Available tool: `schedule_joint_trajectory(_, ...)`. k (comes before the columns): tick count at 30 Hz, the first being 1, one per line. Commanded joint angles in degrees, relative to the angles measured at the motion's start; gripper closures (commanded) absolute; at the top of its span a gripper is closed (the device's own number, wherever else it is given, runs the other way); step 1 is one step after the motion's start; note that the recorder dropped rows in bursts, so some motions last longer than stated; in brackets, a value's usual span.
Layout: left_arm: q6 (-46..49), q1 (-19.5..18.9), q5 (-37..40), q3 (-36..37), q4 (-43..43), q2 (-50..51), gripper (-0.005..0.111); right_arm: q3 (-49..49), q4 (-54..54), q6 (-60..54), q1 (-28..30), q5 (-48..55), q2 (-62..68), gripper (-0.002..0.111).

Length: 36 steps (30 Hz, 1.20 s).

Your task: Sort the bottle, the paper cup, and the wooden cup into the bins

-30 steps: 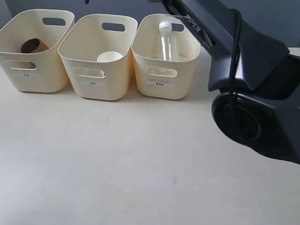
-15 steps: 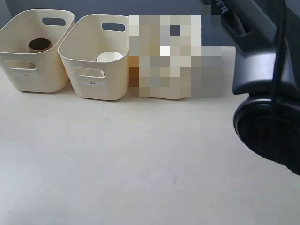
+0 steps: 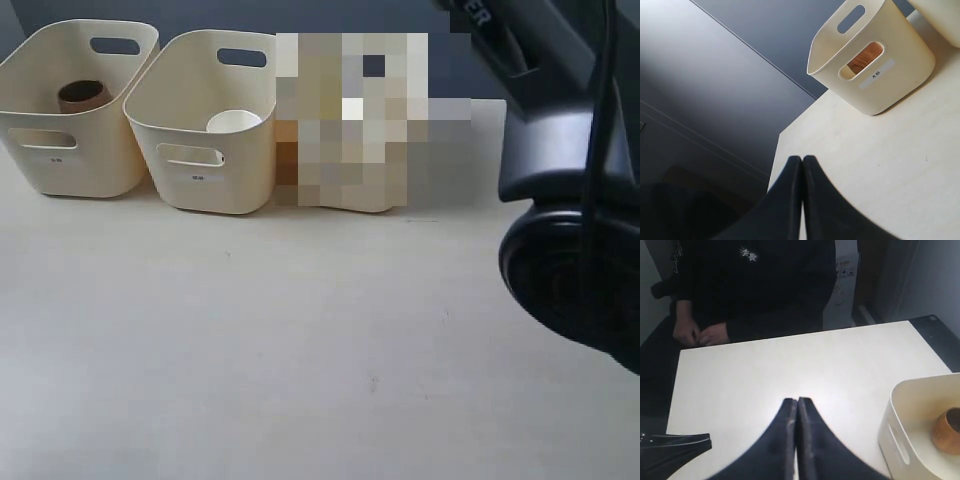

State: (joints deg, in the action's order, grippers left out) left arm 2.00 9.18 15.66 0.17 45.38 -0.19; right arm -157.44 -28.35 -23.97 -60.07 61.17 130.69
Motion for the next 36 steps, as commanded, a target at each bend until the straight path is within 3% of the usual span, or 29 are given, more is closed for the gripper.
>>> schedule_joint_trajectory(1, -0.5, 0.1, -0.8, -0.2, 0.1, 0.2, 0.107, -0.2, 0.8, 1.0, 0.0, 4.0, -0.2, 0.109)
schedule_joint_trajectory(4, -0.5, 0.1, -0.8, -0.2, 0.1, 0.2, 0.107, 1.7, 5.8, 2.2, -1.8, 8.1, -0.1, 0.109)
schedule_joint_trajectory(7, -0.5, 0.1, -0.8, -0.2, 0.1, 0.2, 0.107, 8.7, 14.2, 5.0, -4.7, 4.4, -2.3, 0.109)
schedule_joint_trajectory(10, -0.5, 0.1, -0.8, -0.2, 0.1, 0.2, 0.107, 29.6, 19.0, 7.3, -6.0, -9.7, -10.6, 0.109)
schedule_joint_trajectory(13, -0.5, 0.1, -0.8, -0.2, 0.1, 0.2, 0.107, 60.9, 19.0, 7.3, -5.5, -36.6, -24.3, 0.109)
schedule_joint_trajectory(17, -0.5, 0.1, -0.8, -0.2, 0.1, 0.2, 0.107, 100.5, 18.8, 12.4, -1.1, -64.1, -43.9, 0.109)
schedule_joint_trajectory(22, -0.5, 0.1, -0.8, -0.2, 0.1, 0.2, 0.107, 123.6, 15.2, 13.6, 6.2, -79.8, -58.2, 0.109)
schedule_joint_trajectory(28, -0.5, 0.1, -0.8, -0.2, 0.1, 0.2, 0.107, 138.9, 14.8, 15.9, 18.3, -79.2, -75.4, 0.109)
schedule_joint_trajectory(36, -0.5, 0.1, -0.8, -0.2, 0.1, 0.2, 0.107, 145.7, 17.9, 15.2, 38.9, -59.9, -103.0, 0.109)
